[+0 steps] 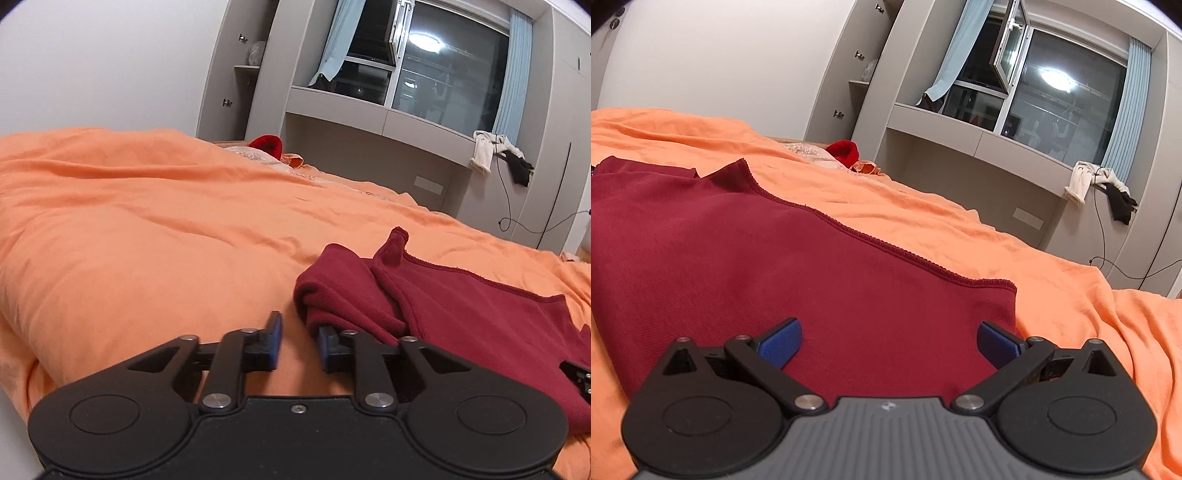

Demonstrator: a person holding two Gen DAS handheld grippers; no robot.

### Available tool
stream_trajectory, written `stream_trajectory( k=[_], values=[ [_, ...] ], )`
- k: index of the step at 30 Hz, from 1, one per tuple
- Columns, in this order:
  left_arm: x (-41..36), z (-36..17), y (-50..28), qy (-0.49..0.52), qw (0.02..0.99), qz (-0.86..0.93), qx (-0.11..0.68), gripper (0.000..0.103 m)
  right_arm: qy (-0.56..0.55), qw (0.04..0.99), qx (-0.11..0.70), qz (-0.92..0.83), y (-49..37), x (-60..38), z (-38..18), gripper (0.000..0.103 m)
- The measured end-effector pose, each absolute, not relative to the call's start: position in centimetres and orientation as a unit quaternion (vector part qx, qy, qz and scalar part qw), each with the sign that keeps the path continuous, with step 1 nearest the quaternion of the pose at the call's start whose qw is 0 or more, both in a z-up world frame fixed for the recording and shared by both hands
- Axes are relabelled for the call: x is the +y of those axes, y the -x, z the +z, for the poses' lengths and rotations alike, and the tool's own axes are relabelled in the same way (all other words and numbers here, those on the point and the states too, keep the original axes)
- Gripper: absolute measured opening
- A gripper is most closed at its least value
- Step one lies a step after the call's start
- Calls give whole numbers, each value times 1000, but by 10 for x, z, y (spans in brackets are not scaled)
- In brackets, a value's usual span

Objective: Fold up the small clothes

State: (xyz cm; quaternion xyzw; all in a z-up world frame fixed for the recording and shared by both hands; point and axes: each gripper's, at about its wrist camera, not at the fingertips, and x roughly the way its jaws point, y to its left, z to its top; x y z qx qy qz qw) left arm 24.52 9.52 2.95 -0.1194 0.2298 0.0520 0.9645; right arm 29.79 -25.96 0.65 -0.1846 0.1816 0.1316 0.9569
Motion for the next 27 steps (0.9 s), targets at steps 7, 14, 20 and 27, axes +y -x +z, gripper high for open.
stream_trajectory(
  k=[7, 14, 20, 27],
  values=[
    [89, 32, -218, 120, 969, 76, 201, 86, 189, 959, 171, 121, -289, -258, 11, 103],
    [80, 27, -187, 155, 969, 68, 178, 102, 183, 964, 156, 114, -274, -268, 17, 103],
    [61, 22, -161, 181, 970, 13, 163, 102, 177, 967, 152, 104, -257, -279, 18, 103],
    [28, 20, -162, 199, 957, -125, 169, 102, 156, 971, 152, 102, -245, -289, 21, 103]
  ],
)
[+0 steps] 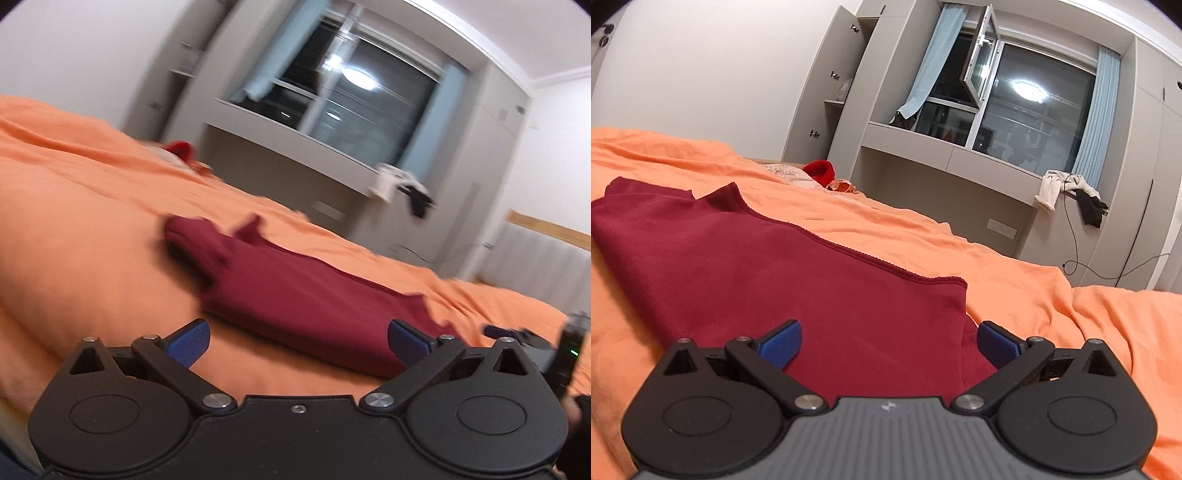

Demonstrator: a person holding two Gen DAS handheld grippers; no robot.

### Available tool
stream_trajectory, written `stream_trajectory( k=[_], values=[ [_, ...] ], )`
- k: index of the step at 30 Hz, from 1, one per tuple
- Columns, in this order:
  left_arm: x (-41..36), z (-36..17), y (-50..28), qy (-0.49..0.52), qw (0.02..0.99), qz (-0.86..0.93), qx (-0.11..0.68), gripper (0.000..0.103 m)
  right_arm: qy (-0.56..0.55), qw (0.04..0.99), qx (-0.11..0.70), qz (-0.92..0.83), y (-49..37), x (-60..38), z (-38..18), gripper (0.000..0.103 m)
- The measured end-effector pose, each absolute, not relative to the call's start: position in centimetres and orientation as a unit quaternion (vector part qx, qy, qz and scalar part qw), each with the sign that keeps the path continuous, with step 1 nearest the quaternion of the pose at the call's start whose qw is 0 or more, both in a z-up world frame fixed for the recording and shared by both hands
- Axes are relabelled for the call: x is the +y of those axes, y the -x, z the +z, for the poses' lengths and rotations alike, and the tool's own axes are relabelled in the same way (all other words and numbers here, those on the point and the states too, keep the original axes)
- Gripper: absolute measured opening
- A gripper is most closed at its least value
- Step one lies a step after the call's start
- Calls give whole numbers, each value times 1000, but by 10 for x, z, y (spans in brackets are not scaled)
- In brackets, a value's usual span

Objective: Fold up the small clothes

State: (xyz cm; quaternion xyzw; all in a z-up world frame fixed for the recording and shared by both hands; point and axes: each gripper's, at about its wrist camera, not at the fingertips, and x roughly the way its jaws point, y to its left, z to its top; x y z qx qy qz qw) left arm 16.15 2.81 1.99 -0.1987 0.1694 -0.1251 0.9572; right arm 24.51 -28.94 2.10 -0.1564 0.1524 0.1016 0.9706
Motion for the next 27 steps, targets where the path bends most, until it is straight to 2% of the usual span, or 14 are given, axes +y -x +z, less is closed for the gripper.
stream_trajectory(
  k=[5, 12, 20, 23, 27],
  values=[
    [6, 9, -193, 211, 939, -163, 218, 102, 140, 973, 153, 103, -244, -291, 25, 103],
    [22, 4, -253, 292, 906, -143, 271, 102, 125, 975, 152, 105, -245, -295, 31, 103],
    [34, 16, -305, 244, 928, -86, 270, 102, 63, 976, 169, 121, -253, -293, 30, 103],
    [37, 6, -306, 248, 931, -68, 261, 102, 30, 973, 182, 135, -259, -289, 30, 103],
    [26, 12, -303, 207, 941, -56, 260, 102, 8, 970, 192, 145, -264, -279, 29, 103]
  ],
)
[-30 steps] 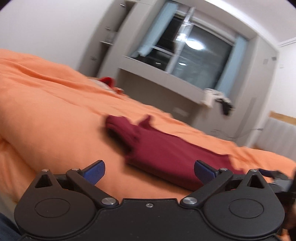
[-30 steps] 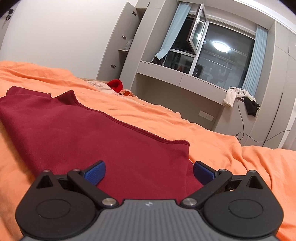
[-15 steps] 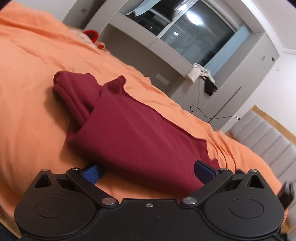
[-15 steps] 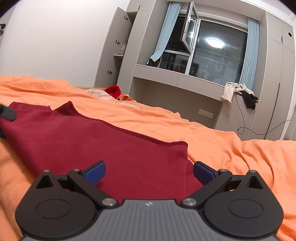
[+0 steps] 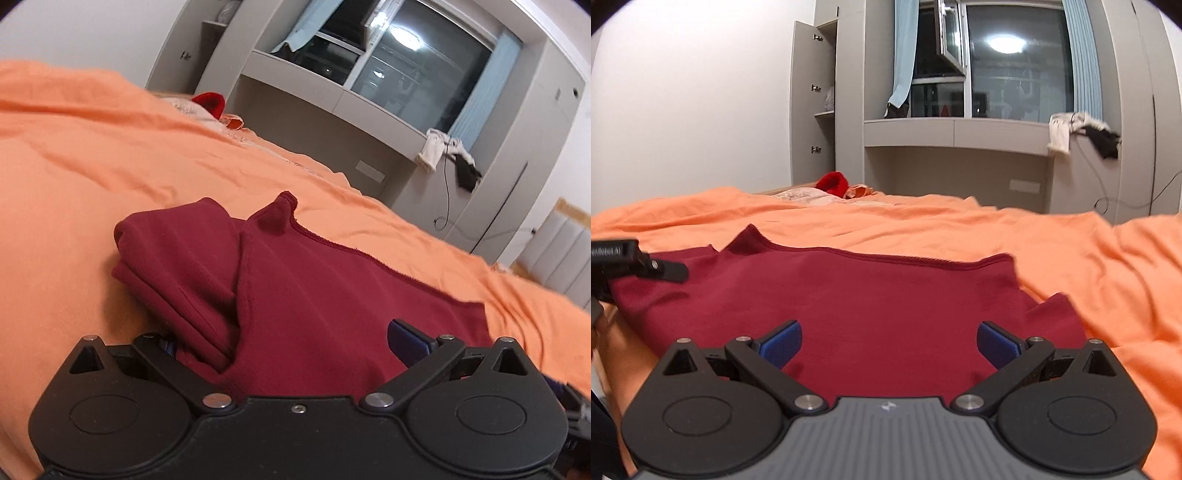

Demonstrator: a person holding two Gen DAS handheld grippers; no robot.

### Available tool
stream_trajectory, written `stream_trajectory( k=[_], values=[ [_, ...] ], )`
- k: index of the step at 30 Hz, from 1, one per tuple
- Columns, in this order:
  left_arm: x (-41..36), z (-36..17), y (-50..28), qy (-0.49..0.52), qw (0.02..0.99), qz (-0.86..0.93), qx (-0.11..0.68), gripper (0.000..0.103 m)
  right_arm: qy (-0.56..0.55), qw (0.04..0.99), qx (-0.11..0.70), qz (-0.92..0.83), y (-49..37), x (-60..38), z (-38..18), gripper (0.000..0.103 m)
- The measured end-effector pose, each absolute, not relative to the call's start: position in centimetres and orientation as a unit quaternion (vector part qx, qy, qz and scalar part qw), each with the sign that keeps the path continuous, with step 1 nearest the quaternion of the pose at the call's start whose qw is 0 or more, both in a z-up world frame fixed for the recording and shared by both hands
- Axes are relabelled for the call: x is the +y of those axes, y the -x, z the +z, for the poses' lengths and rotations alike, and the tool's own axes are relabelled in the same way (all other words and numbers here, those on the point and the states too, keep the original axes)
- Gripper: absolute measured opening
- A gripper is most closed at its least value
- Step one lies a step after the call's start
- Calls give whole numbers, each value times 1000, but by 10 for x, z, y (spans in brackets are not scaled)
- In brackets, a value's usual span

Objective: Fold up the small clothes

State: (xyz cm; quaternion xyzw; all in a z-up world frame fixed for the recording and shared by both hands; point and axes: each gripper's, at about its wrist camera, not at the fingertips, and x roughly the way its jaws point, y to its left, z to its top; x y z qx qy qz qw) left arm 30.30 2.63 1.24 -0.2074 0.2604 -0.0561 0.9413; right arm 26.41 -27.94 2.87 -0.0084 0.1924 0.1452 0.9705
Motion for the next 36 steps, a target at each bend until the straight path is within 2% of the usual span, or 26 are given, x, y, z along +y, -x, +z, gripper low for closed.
stream_trajectory(
  k=[9, 13, 17, 36],
  values=[
    [34, 11, -297, 221, 936, -56, 267, 102, 12, 970, 195, 148, -275, -240, 30, 103],
    [34, 10, -296, 218, 936, -57, 269, 102, 45, 965, 227, 125, -275, -221, 6, 103],
    [32, 10, -296, 211, 938, -55, 271, 102, 77, 973, 193, 103, -263, -208, -1, 103],
    [22, 8, -295, 175, 946, -47, 270, 102, 43, 974, 201, 96, -261, -227, -2, 103]
  ],
)
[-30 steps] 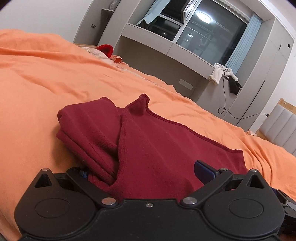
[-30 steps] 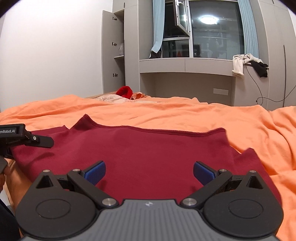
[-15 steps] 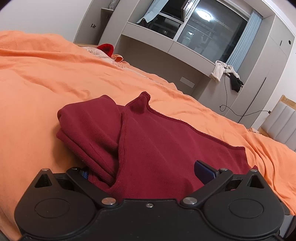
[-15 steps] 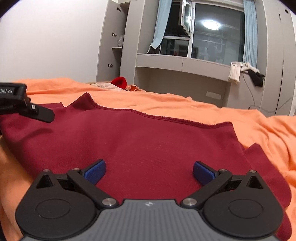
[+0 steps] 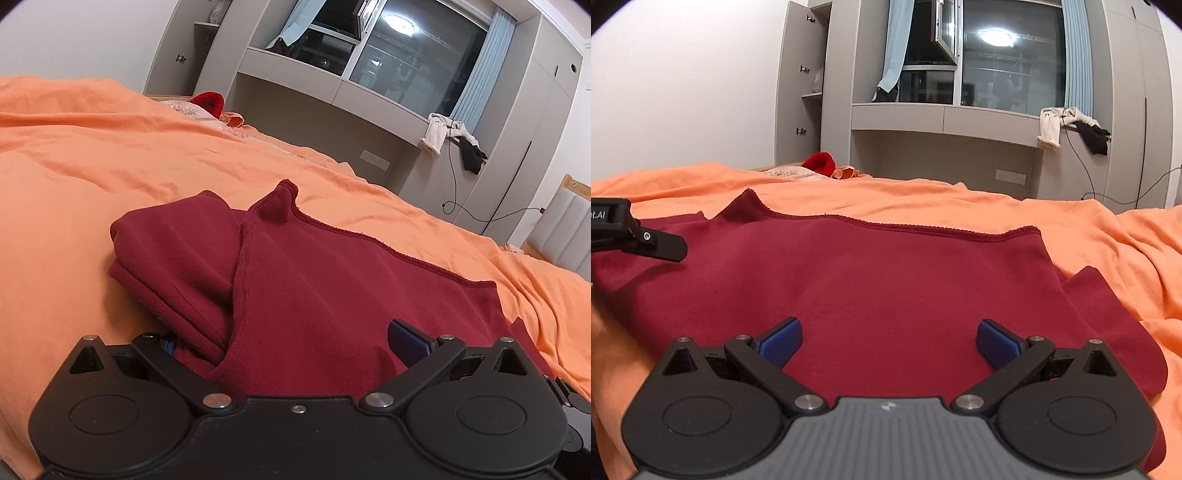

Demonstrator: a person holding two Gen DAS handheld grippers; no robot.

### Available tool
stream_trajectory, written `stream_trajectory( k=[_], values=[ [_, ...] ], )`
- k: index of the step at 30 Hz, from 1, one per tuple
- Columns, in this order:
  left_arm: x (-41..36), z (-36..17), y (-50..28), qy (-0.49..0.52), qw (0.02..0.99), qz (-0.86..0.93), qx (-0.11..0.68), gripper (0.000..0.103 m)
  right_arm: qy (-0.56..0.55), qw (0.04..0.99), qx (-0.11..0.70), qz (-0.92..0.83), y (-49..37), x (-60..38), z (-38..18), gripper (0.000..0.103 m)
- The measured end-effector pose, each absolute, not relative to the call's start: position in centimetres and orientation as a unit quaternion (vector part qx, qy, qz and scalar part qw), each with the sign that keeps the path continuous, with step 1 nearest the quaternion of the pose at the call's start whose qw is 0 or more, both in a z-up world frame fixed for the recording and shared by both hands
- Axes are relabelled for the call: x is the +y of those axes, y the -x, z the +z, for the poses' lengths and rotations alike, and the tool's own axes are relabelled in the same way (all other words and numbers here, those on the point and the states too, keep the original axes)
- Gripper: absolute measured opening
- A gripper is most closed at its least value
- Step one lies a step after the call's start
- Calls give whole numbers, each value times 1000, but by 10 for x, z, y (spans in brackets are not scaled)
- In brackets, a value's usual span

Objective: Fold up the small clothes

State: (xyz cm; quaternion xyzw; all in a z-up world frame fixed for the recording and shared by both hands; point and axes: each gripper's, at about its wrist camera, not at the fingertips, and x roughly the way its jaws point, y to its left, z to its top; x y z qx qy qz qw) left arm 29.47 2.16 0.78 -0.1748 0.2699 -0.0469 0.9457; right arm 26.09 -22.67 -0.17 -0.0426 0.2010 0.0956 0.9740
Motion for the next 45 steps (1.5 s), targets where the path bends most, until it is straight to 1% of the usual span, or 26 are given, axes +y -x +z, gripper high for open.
stream_trajectory(
  k=[13, 17, 20, 23, 29, 31, 32, 34, 35, 37, 40, 45],
  values=[
    [9, 5, -287, 122, 957, -36, 262, 102, 48, 978, 184, 87, -254, -220, -5, 103],
    [9, 6, -285, 125, 958, -30, 258, 102, 47, 977, 187, 87, -254, -222, -5, 103],
    [7, 7, -284, 126, 959, -19, 254, 98, 44, 977, 190, 88, -253, -224, -3, 103],
    [-1, 8, -282, 106, 964, -3, 243, 93, 45, 977, 190, 85, -252, -224, -3, 103],
    [-18, 12, -288, 69, 971, 29, 229, 74, 55, 972, 208, 98, -251, -227, 4, 103],
    [-22, 17, -290, 62, 971, 37, 226, 63, 67, 966, 219, 117, -250, -232, 11, 103],
    [-24, 20, -290, 57, 973, 39, 222, 60, 74, 964, 222, 129, -249, -236, 14, 103],
    [-31, 28, -291, 44, 975, 40, 212, 41, 85, 959, 227, 147, -246, -243, 20, 103],
    [-34, 32, -293, 40, 976, 40, 210, 38, 86, 958, 229, 148, -245, -249, 24, 103],
    [-44, 41, -298, 31, 977, 35, 209, 22, 82, 960, 227, 141, -239, -259, 32, 103],
    [-64, 56, -302, 7, 981, 15, 193, 18, 74, 967, 206, 126, -226, -280, 42, 103],
    [-117, 86, -303, -28, 988, -37, 149, 15, 64, 982, 162, 73, -207, -326, 59, 103]
  ],
)
